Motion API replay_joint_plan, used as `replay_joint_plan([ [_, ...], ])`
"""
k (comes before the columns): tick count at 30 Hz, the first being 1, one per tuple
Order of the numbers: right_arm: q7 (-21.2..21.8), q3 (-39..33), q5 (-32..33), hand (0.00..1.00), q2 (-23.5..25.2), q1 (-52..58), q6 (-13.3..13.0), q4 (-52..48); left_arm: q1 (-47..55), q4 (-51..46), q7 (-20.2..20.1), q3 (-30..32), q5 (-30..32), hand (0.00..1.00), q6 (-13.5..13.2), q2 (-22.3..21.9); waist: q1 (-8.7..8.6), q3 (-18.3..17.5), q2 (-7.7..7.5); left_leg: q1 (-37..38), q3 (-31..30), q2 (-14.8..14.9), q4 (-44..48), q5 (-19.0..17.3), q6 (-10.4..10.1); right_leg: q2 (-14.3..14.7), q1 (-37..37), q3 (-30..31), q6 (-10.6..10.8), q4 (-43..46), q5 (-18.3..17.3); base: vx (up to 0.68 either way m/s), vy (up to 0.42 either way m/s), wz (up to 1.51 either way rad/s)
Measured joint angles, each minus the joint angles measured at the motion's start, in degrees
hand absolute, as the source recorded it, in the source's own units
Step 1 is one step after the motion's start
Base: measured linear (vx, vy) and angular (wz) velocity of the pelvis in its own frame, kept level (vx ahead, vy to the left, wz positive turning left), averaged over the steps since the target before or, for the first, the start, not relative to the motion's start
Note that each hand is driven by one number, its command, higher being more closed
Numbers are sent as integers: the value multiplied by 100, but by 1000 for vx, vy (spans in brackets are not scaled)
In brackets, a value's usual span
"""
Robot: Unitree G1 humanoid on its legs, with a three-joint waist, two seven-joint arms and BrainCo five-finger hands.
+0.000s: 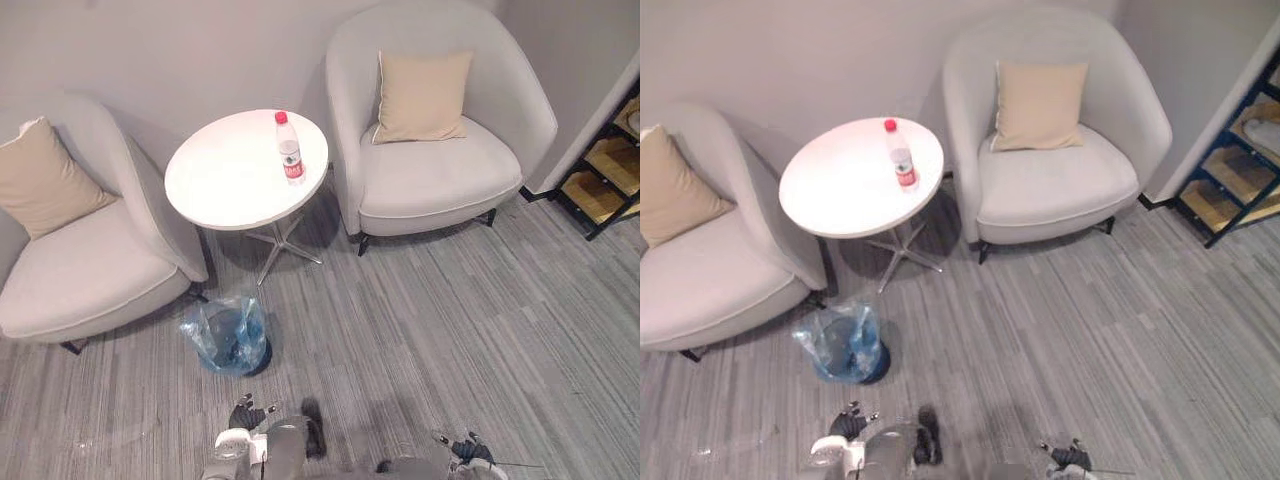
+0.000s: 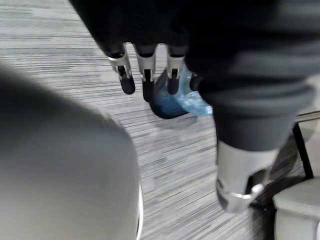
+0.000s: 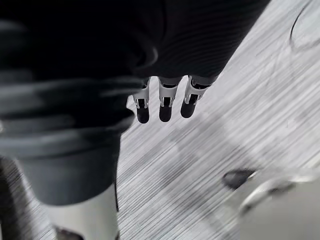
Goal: Gather rubbish on tea table into small bin, then transfer packed bag to large trash can.
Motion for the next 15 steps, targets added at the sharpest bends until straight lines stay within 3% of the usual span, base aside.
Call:
replay_joint_plan([
  [2, 31, 41, -79, 0, 3, 3, 15, 98, 0, -2, -7, -145, 3, 0, -13, 51, 1, 10, -97, 130, 47, -31, 114, -228, -16, -98, -258, 236, 37, 792, -21, 474, 150, -4],
  [5, 47, 62, -101, 0, -7, -60, -3, 69, 20, 169, -13, -271, 3, 0, 12, 169, -39, 5, -184, 754, 139, -124, -32, -608, 52, -420, -1231, 568, 790, 3427, 274, 460, 120, -7],
  [6, 60, 66, -102, 0, -21, -65, -12, 44, 28, 256, -13, -429, 1, 0, 17, 226, -76, -7, -206, 1113, 108, -166, -142, -714, 75, -556, -1464, 447, 628, 4093, 111, 432, 40, 10],
  [7, 68, 77, -109, 0, -31, -67, -16, 41, 34, 277, -13, -467, 6, 0, 17, 238, -83, -12, -207, 1260, 85, -188, -230, -715, 77, -615, -1536, 346, 548, 4210, 37, 425, 1, 23],
  [9, 93, 99, -134, 0, -76, -129, -50, -30, 30, 318, -14, -579, 14, 0, 15, 217, -169, 21, -84, 1809, -47, -36, -645, -712, 72, -602, -1869, -160, 152, 3832, -277, 391, -45, 24],
  [11, 101, 100, -145, 0, -81, -160, -72, -126, 66, 321, -24, -576, 38, 0, 18, 195, -184, 38, 61, 1915, -80, 135, -694, -712, 71, -470, -2149, -210, 138, 3242, -318, 316, -105, 18],
  [12, 124, 106, -146, 0, -90, -207, -89, -160, 76, 319, -28, -568, 50, 0, 21, 191, -213, 56, 102, 2019, -201, 299, -706, -712, 71, -258, -2440, 80, 155, 2427, -155, 420, -236, 29],
  [14, 145, 125, -148, 0, -98, -177, -87, -178, 109, 328, -28, -574, 56, 0, 24, 205, -253, 27, 41, 2096, -337, 361, -694, -751, 3, -54, -2489, 596, 249, 1406, 380, 398, -278, 45],
  [15, 145, 136, -156, 0, -80, -29, -75, -154, 163, 331, -38, -578, 60, 0, 22, 274, -283, -62, -136, 2159, -516, 261, -642, -912, -329, -82, -2355, 1042, 257, 544, 1344, 384, -285, 58],
])
